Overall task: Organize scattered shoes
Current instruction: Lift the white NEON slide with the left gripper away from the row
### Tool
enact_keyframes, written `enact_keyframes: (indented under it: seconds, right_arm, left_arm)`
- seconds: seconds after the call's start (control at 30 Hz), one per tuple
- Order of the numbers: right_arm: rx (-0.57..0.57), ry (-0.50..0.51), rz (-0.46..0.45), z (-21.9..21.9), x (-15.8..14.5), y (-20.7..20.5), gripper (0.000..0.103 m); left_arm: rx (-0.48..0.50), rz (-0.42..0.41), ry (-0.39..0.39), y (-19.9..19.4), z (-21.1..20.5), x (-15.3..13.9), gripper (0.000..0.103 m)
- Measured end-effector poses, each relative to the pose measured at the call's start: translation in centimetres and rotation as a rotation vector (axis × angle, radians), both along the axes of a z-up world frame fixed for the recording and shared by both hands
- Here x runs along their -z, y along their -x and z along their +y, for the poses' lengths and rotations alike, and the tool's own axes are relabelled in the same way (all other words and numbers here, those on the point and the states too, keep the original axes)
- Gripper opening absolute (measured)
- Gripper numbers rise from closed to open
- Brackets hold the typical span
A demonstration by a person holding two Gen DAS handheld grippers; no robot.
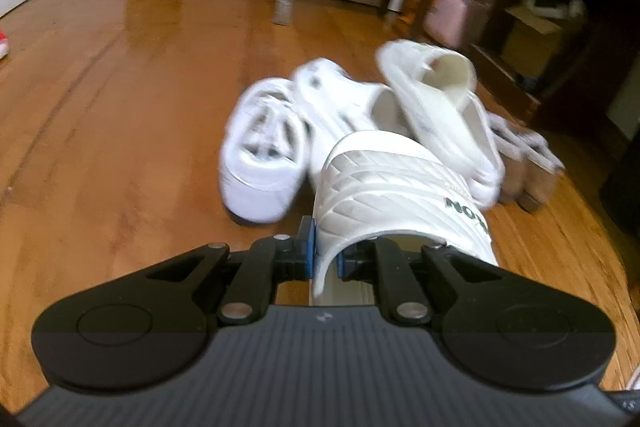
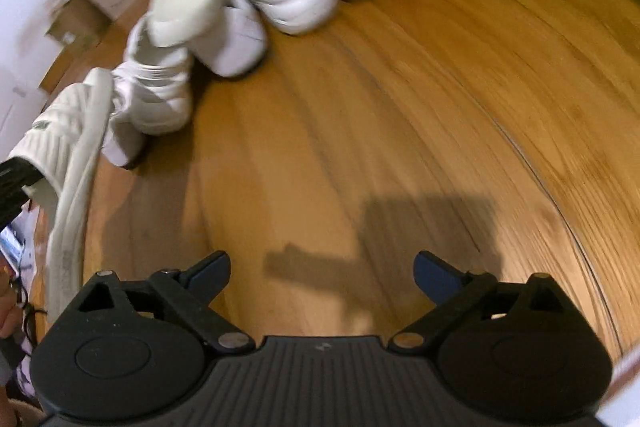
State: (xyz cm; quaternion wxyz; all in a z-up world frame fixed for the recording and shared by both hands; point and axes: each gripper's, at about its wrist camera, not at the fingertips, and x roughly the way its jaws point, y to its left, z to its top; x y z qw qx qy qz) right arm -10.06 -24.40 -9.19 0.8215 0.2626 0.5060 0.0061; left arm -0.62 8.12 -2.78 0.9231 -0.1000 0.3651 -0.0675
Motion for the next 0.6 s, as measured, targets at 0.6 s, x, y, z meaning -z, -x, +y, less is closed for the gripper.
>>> enact_keyframes:
  seconds: [0.6]
  right_arm:
    - [-0.025,0.228,-0.225,3.9,-3.2,1.4,0.097]
  left_arm:
    - [0.168,0.302,0.095,1.9,-5.2,7.4,0.029]
